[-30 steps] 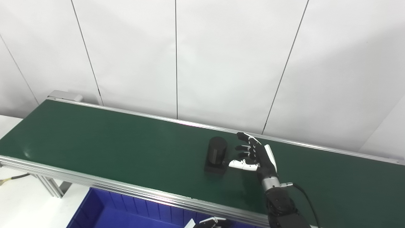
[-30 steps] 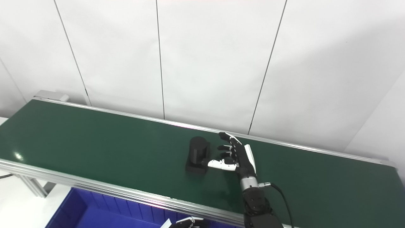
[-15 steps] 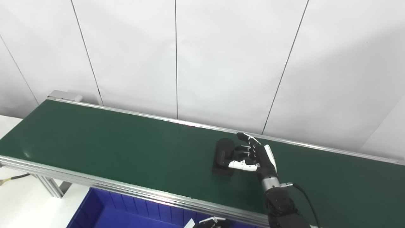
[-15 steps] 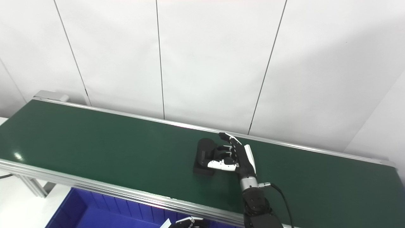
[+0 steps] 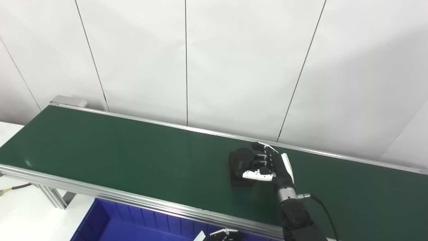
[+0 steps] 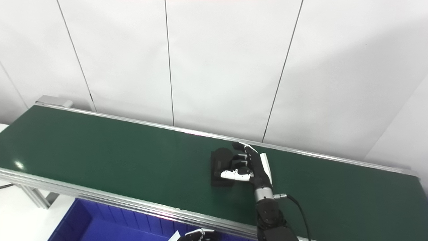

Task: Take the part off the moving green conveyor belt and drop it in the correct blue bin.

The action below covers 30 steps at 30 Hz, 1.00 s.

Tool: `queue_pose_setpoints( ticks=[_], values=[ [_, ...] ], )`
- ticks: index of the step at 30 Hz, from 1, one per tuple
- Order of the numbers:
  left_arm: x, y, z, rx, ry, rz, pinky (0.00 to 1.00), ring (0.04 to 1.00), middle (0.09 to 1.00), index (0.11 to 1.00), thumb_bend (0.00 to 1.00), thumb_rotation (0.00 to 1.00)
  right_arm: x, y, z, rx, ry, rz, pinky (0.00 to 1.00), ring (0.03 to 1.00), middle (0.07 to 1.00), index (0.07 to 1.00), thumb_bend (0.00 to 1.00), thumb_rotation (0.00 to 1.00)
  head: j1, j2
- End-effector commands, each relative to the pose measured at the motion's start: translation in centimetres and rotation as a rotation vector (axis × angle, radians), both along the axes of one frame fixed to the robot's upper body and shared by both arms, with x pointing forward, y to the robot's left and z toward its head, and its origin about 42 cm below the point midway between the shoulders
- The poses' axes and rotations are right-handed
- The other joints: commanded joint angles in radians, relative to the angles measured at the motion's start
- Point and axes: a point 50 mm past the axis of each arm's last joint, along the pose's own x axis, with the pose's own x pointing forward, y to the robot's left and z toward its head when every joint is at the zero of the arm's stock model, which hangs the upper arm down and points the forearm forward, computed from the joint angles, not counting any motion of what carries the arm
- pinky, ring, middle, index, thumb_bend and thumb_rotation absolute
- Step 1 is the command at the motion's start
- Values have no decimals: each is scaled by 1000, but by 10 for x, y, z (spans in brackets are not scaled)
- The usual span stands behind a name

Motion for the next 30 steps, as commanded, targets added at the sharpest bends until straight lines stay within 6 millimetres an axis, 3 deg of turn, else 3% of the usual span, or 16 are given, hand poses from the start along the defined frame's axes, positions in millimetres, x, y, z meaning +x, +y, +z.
queue_pose_setpoints(
  ticks=[1,4,23,30],
  values=[
    [6,-2,11,-37,-61,-2,653,724,766,753,1000,0,17,8,30,2,-118,6,421,472,505,501,561,1,1,1],
    [6,-1,11,-39,-58,-3,653,725,766,754,1000,0,17,7,30,-13,-123,2,413,466,490,477,524,0,0,1],
    [7,2,10,-30,-59,-2,651,722,763,755,1000,0,13,-3,30,-38,-149,-1,400,459,485,481,522,0,-6,4],
    [6,-2,11,-44,-58,-5,664,735,770,766,1000,0,1,-11,49,-15,-258,31,401,460,485,480,522,0,-8,21]
  ],
)
